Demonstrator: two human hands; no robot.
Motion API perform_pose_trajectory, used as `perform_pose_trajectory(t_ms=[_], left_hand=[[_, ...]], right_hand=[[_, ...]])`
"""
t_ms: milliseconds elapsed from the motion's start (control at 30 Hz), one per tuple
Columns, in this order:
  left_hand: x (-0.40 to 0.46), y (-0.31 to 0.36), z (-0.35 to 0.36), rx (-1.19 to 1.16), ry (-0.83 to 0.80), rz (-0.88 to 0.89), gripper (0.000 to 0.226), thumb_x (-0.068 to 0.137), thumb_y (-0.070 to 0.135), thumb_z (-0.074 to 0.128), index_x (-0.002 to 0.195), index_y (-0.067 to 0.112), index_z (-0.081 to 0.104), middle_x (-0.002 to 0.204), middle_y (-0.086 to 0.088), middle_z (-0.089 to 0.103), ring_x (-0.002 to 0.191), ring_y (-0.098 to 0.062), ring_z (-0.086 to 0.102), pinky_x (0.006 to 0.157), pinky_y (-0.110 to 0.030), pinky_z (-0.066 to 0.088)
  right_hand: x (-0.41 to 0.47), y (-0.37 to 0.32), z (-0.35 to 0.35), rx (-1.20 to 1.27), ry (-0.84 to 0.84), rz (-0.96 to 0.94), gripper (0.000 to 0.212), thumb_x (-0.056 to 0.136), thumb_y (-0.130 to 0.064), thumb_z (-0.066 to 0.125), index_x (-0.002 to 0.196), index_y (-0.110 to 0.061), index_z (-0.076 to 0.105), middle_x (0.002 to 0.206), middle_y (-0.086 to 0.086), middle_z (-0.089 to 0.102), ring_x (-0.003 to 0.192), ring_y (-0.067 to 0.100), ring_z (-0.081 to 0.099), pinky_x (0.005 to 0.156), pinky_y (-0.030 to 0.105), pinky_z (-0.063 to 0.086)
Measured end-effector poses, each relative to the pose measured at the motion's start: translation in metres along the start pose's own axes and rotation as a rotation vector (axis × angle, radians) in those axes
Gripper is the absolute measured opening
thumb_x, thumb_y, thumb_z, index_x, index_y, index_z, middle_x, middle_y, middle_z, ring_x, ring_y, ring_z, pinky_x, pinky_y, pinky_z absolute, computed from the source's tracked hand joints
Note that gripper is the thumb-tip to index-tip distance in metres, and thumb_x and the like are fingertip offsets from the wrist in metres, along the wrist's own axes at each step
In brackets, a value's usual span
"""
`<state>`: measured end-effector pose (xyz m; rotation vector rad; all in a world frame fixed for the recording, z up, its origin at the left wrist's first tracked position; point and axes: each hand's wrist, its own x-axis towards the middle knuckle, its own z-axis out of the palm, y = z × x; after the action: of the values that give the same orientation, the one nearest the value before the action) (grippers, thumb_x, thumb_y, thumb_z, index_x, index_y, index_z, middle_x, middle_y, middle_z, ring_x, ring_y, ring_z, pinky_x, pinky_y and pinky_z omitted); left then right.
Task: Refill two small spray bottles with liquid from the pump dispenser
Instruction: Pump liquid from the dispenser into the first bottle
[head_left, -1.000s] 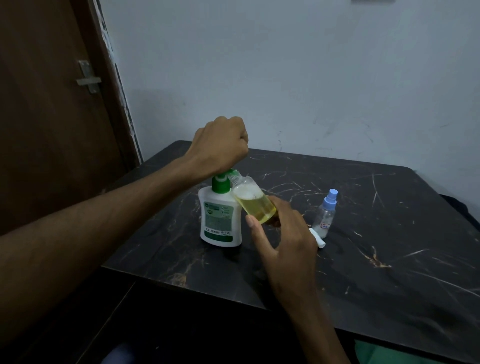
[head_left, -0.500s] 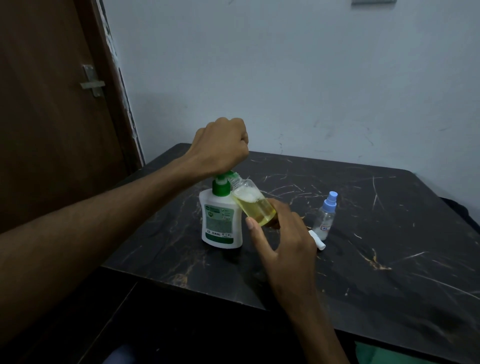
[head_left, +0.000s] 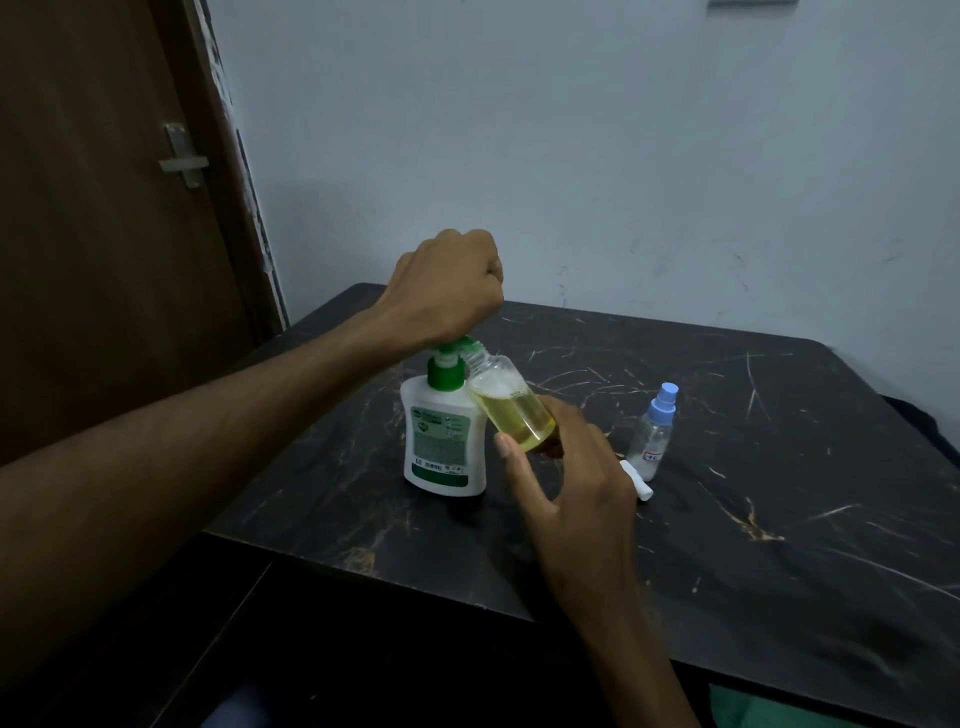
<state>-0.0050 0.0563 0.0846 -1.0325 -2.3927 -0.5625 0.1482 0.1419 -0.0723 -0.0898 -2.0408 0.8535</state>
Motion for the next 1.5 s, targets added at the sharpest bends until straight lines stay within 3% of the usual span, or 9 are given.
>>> perform_pose_trajectory(t_ms=[133, 300, 400, 467, 667, 767, 967, 1233, 1500], left_hand=[[-0.002, -0.006, 0.005, 0.001, -0.024, -0.026, 0.030, 0.073, 0.001, 0.051, 0.047, 0.012, 0.040, 0.056, 0.004, 0.055, 0.043, -0.013, 0.035, 0.054, -0.027, 0.033], [0.000, 0.000, -0.003, -0.007, 0.008, -0.007, 0.033, 0.071, -0.001, 0.050, 0.045, 0.014, 0.037, 0.075, 0.007, 0.056, 0.043, -0.010, 0.031, 0.052, -0.026, 0.029], [-0.001, -0.001, 0.004, -0.017, -0.006, -0.028, 0.037, 0.074, 0.000, 0.050, 0.045, 0.019, 0.036, 0.060, 0.008, 0.057, 0.045, -0.010, 0.033, 0.055, -0.027, 0.033], [-0.002, -0.003, 0.004, 0.004, -0.017, -0.045, 0.036, 0.076, 0.002, 0.050, 0.047, 0.020, 0.038, 0.048, 0.010, 0.042, 0.046, -0.011, 0.037, 0.056, -0.027, 0.033], [0.001, -0.003, -0.001, -0.036, -0.003, -0.031, 0.036, 0.073, 0.001, 0.048, 0.046, 0.020, 0.036, 0.068, 0.000, 0.059, 0.046, -0.011, 0.034, 0.058, -0.029, 0.036], [-0.001, -0.005, 0.005, -0.015, -0.019, -0.052, 0.030, 0.076, 0.001, 0.049, 0.048, 0.013, 0.049, 0.065, -0.002, 0.064, 0.049, -0.012, 0.044, 0.058, -0.029, 0.041], [0.001, -0.003, -0.002, 0.004, -0.002, -0.036, 0.035, 0.073, 0.002, 0.051, 0.045, 0.017, 0.037, 0.062, 0.006, 0.058, 0.046, -0.011, 0.036, 0.054, -0.027, 0.032], [-0.001, -0.004, 0.004, -0.025, -0.016, -0.038, 0.033, 0.074, 0.001, 0.050, 0.046, 0.013, 0.040, 0.073, 0.008, 0.058, 0.044, -0.010, 0.035, 0.053, -0.026, 0.031], [-0.001, -0.002, 0.005, -0.035, 0.001, -0.039, 0.038, 0.076, 0.001, 0.049, 0.046, 0.020, 0.036, 0.064, 0.003, 0.059, 0.046, -0.010, 0.035, 0.053, -0.029, 0.033]], right_hand=[[-0.001, 0.001, 0.001, -0.004, 0.005, 0.001, 0.039, 0.099, -0.054, 0.058, 0.128, -0.027, 0.060, 0.108, -0.011, 0.066, 0.096, 0.002, 0.059, 0.083, 0.019, 0.050], [0.000, 0.002, 0.002, 0.018, 0.004, 0.004, 0.043, 0.099, -0.055, 0.057, 0.131, -0.026, 0.060, 0.110, -0.012, 0.066, 0.098, 0.001, 0.060, 0.084, 0.023, 0.053], [0.000, 0.004, 0.002, 0.013, 0.016, 0.006, 0.042, 0.099, -0.054, 0.059, 0.130, -0.025, 0.061, 0.109, -0.011, 0.066, 0.097, 0.002, 0.060, 0.083, 0.024, 0.053], [0.000, 0.003, 0.003, 0.007, 0.019, 0.001, 0.042, 0.099, -0.054, 0.058, 0.130, -0.026, 0.061, 0.109, -0.011, 0.066, 0.096, 0.003, 0.060, 0.082, 0.025, 0.053], [0.000, 0.003, 0.002, 0.016, -0.008, 0.002, 0.043, 0.100, -0.056, 0.056, 0.132, -0.027, 0.059, 0.111, -0.013, 0.065, 0.099, 0.001, 0.060, 0.084, 0.022, 0.053], [0.001, 0.003, 0.003, 0.004, -0.006, 0.004, 0.043, 0.100, -0.056, 0.056, 0.132, -0.026, 0.060, 0.111, -0.012, 0.065, 0.098, 0.001, 0.060, 0.084, 0.021, 0.052], [0.001, 0.001, 0.002, 0.004, -0.001, -0.010, 0.039, 0.099, -0.051, 0.060, 0.130, -0.027, 0.060, 0.108, -0.013, 0.064, 0.097, 0.000, 0.059, 0.082, 0.021, 0.052], [0.000, 0.003, 0.003, -0.003, -0.005, 0.015, 0.042, 0.099, -0.056, 0.057, 0.130, -0.027, 0.060, 0.108, -0.013, 0.064, 0.097, 0.002, 0.060, 0.082, 0.025, 0.053], [0.001, 0.003, 0.003, 0.004, 0.009, 0.003, 0.039, 0.100, -0.054, 0.057, 0.128, -0.027, 0.061, 0.106, -0.013, 0.065, 0.095, 0.003, 0.060, 0.081, 0.027, 0.054]])
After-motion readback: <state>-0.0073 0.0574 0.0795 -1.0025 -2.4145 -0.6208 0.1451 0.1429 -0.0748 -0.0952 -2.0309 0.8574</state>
